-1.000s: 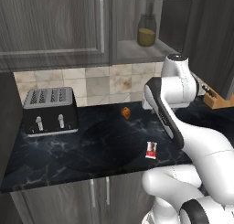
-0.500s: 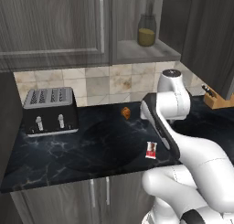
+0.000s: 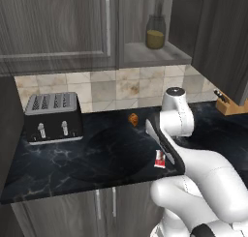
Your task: Pick the bar and boxed food from the counter and place them in the cabinets closest to them.
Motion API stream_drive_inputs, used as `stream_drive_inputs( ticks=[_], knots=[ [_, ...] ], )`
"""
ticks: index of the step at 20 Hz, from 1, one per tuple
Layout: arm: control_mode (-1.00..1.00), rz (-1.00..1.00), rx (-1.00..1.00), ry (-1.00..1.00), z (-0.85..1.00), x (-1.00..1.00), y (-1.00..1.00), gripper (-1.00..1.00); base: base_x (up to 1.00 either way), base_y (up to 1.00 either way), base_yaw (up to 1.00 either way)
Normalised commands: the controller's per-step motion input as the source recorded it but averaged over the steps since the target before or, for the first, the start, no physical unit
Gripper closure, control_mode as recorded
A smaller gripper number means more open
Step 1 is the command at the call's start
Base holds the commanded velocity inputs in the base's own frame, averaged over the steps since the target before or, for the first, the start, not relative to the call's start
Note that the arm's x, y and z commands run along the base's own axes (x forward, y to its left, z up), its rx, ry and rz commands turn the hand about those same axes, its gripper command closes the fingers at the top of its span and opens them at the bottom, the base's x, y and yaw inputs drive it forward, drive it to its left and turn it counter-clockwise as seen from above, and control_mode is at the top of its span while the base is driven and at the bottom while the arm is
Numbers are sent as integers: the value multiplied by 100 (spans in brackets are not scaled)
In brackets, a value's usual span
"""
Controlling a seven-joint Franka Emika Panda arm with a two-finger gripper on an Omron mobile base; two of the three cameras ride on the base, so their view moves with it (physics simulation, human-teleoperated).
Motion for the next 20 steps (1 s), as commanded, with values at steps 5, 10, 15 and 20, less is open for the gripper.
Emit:
stream_drive_inputs(
  ticks=[5,10,15,20],
  knots=[
    [-100,-6,0,1,-46,14,0,-100,0,0,0],
    [-100,-5,0,1,-45,14,0,-100,0,0,0],
    [-100,-4,0,0,-44,14,0,-100,0,0,0],
    [-100,-4,0,0,-44,15,0,-100,0,0,0]
  ],
)
